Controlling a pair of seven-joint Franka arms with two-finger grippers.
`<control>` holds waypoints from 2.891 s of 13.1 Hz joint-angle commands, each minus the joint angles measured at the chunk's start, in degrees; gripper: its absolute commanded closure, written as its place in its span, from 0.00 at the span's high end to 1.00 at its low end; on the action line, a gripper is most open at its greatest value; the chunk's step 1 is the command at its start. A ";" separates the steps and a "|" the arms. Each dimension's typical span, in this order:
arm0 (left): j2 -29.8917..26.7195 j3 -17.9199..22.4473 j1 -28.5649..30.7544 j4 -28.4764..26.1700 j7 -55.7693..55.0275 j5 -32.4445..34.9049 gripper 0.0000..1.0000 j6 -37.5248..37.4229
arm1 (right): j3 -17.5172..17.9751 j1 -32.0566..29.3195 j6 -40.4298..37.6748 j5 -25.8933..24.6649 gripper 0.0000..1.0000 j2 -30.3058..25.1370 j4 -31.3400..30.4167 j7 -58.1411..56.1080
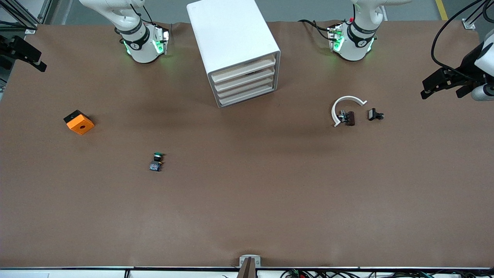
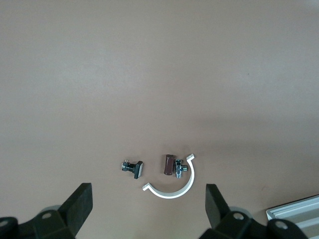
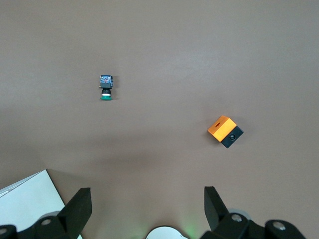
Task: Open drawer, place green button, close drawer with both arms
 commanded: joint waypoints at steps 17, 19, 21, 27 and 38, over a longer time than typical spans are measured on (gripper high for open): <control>8.38 -0.21 -1.48 1.33 -12.04 -3.11 1.00 -2.42 | 0.09 -0.47 -1.15 -0.12 1.00 6.52 2.44 -1.26; 10.41 -0.12 -3.24 1.33 -16.61 -3.11 1.00 -1.19 | 0.09 -0.29 -0.35 -0.56 1.00 7.66 2.53 -1.26; 12.69 -0.12 -5.78 1.33 -24.42 -2.94 1.00 0.30 | 0.09 -1.00 -0.08 -0.48 1.00 10.46 3.05 -1.17; 19.81 -0.04 -12.11 1.77 -43.15 -2.23 1.00 3.82 | -0.09 -1.43 0.09 -0.39 1.00 14.78 3.76 -1.35; 30.27 -0.21 -19.15 5.99 -72.51 -3.29 1.00 3.47 | 0.26 2.42 9.03 2.69 1.00 14.61 -4.57 7.27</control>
